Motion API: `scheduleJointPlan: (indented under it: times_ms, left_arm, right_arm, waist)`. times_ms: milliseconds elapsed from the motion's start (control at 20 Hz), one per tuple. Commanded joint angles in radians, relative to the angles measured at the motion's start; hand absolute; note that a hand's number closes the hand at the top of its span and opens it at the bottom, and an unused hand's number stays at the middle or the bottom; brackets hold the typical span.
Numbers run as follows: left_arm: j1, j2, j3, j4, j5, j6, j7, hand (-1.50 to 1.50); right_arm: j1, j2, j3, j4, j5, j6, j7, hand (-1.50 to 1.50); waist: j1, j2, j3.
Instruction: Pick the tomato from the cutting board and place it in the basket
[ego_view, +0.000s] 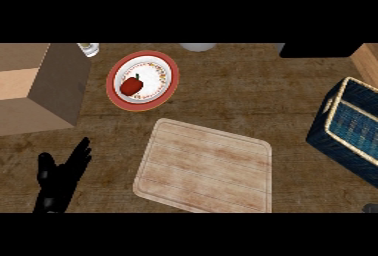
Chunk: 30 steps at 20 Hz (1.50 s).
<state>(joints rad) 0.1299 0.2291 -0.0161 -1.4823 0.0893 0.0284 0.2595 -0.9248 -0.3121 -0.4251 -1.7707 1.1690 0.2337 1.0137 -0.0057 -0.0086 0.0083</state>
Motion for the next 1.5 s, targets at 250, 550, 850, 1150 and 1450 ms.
scheduleJointPlan:
  times_ms: [250,550,850,1150,1450]
  left_arm:
    - [-0.001,-0.007,0.007,0.089,0.000,-0.031,0.019,0.00]
    - [0.057,-0.033,-0.024,0.024,-0.031,-0.008,0.009,0.00]
    - [0.017,-0.001,0.023,0.061,-0.021,-0.037,-0.001,0.00]
    - [0.023,-0.019,0.023,0.084,-0.015,-0.037,-0.005,0.00]
    - [0.009,-0.011,0.029,0.016,-0.018,-0.032,0.061,0.00]
  right_arm:
    - [0.101,-0.048,-0.133,0.076,-0.111,-0.064,-0.056,1.50]
    - [0.195,-0.004,-0.273,0.099,-0.248,-0.228,-0.152,1.50]
    - [0.306,-0.002,-0.282,0.131,-0.321,-0.298,-0.250,1.50]
    - [0.404,-0.114,-0.259,0.194,-0.185,-0.215,-0.217,1.50]
    - [0.528,-0.160,-0.283,0.133,-0.275,-0.166,-0.314,-1.50]
  waist:
    - [0.005,0.010,-0.008]
    - [0.010,0.009,-0.007]
    - [0.008,0.009,-0.008]
    - [0.004,0.011,-0.009]
    - [0.001,0.007,-0.008]
